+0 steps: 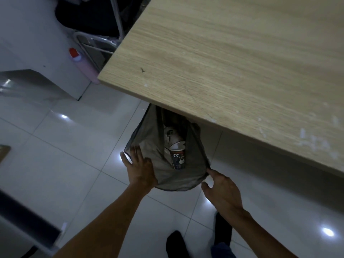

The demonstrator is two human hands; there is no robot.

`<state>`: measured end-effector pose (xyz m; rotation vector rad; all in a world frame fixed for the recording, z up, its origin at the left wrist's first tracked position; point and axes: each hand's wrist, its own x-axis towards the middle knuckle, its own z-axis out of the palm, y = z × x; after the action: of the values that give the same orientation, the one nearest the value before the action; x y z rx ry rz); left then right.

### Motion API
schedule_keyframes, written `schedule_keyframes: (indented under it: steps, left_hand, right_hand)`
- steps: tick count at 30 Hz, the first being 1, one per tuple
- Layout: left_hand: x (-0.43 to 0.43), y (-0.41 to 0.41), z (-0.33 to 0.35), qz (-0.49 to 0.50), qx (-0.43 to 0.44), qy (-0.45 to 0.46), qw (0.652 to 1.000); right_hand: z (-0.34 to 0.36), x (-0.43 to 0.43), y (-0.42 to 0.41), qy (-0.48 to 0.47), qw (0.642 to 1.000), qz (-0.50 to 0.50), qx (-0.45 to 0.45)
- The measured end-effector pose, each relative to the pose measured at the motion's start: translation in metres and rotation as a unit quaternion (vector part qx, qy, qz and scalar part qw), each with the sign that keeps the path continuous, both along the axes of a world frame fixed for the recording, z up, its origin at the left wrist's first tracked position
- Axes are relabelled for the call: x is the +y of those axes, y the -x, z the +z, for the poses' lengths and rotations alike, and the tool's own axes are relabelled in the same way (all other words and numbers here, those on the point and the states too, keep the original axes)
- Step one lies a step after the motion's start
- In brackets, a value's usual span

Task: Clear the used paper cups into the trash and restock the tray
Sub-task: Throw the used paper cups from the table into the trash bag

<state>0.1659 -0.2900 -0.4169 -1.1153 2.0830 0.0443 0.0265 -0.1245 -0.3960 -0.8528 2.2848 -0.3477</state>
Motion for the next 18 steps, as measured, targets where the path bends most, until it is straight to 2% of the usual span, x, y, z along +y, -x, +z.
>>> schedule_keyframes:
  steps: [7, 10, 12, 14, 18]
  left_hand:
    - [0.016, -0.004, 0.020, -0.030, -0.029, 0.005, 0.999]
    - [0.027, -0.006, 0.034, 0.007, 0.020, 0.000, 1.000]
    - [0.039, -0.006, 0.050, 0.043, 0.120, 0.011, 0.992]
    - [0.053, -0.005, 0.071, 0.075, 0.266, 0.029, 0.961]
    - [0.079, 0.013, 0.130, 0.057, 0.554, 0.062, 0.828]
  right_hand:
    - [0.018, 0.005, -0.006, 0.018, 0.999, 0.003, -0.039]
    - [0.031, 0.011, -0.008, 0.017, 0.997, 0.021, -0.076]
    - [0.045, 0.017, -0.011, 0.022, 0.994, 0.030, -0.106]
    - [0.062, 0.025, -0.014, 0.037, 0.992, 0.022, -0.116]
    - [0.112, 0.047, -0.011, 0.099, 0.991, -0.011, -0.092]
